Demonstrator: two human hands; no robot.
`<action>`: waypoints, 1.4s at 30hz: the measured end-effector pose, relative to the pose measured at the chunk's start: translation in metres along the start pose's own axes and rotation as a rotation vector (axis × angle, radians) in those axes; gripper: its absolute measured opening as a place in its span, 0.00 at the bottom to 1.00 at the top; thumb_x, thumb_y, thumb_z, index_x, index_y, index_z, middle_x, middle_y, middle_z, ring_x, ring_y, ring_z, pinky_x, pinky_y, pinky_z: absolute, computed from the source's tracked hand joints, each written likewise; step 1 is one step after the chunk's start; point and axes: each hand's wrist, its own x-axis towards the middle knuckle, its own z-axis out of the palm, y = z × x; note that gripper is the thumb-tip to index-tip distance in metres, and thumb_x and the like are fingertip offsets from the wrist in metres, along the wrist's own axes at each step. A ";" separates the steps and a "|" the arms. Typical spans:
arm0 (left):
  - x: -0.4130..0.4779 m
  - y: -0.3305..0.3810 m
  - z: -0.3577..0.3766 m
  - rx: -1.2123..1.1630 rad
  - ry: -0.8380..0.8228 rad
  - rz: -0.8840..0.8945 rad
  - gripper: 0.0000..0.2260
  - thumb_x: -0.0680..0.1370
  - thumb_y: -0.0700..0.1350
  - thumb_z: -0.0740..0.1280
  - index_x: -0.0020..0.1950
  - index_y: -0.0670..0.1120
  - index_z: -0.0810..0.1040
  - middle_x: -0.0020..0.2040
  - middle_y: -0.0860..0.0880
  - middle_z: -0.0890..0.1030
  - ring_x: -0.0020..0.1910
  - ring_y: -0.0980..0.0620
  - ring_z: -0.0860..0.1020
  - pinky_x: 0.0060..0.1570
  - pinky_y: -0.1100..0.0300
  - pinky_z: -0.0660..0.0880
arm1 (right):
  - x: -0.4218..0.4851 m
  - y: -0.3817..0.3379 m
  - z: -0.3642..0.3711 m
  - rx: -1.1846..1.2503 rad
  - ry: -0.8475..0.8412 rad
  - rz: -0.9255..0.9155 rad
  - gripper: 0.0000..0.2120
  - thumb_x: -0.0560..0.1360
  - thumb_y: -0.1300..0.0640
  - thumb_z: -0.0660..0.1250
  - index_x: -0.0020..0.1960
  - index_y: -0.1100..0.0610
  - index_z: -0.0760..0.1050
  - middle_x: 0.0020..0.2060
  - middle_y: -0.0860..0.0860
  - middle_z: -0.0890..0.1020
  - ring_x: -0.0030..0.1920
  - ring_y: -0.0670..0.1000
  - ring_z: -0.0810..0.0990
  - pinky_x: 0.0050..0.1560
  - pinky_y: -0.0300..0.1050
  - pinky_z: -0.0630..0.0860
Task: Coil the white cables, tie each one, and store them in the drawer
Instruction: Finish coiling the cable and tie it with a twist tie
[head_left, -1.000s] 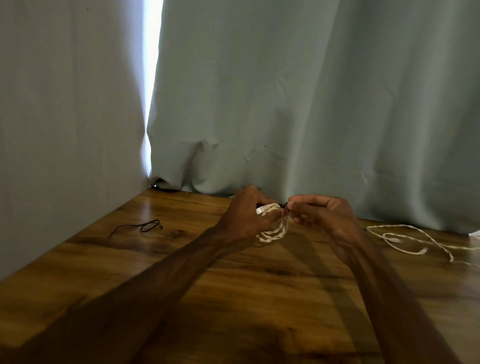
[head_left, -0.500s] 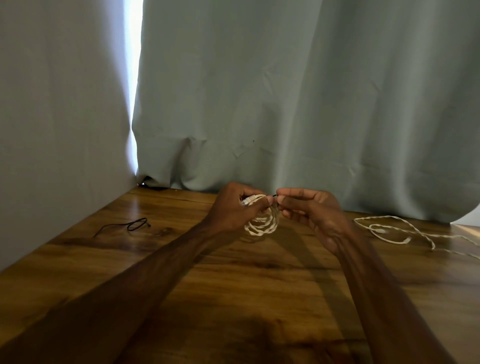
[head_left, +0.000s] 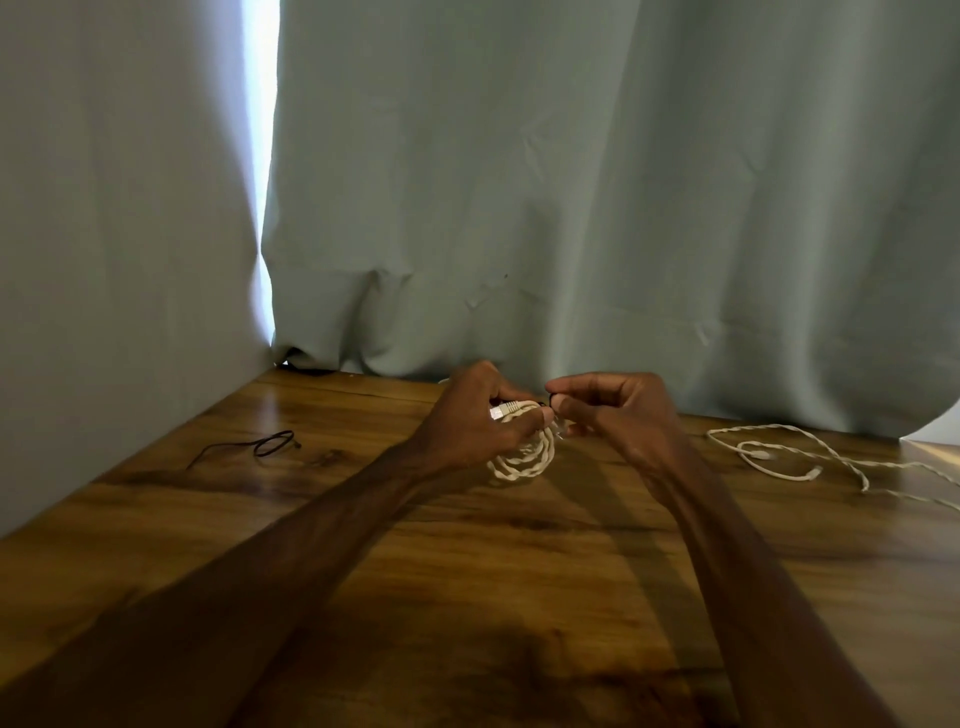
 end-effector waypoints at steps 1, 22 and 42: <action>-0.001 0.000 0.000 0.011 -0.004 -0.005 0.05 0.76 0.48 0.75 0.43 0.49 0.89 0.33 0.56 0.85 0.35 0.58 0.81 0.34 0.63 0.76 | 0.001 0.001 0.000 -0.031 -0.001 -0.018 0.09 0.74 0.67 0.75 0.54 0.60 0.86 0.43 0.52 0.89 0.43 0.50 0.88 0.41 0.39 0.84; 0.000 -0.002 0.000 0.027 -0.035 -0.002 0.06 0.76 0.51 0.75 0.45 0.50 0.90 0.33 0.55 0.85 0.33 0.55 0.81 0.33 0.58 0.75 | 0.000 0.005 -0.005 0.069 -0.058 0.014 0.10 0.72 0.67 0.76 0.53 0.62 0.85 0.42 0.57 0.88 0.43 0.59 0.88 0.46 0.45 0.86; 0.002 -0.005 -0.003 0.062 -0.090 0.052 0.10 0.75 0.56 0.71 0.45 0.53 0.89 0.34 0.54 0.85 0.34 0.50 0.81 0.36 0.48 0.76 | -0.001 0.006 -0.002 0.107 -0.050 0.031 0.10 0.73 0.68 0.75 0.54 0.65 0.85 0.43 0.58 0.88 0.42 0.54 0.88 0.44 0.41 0.85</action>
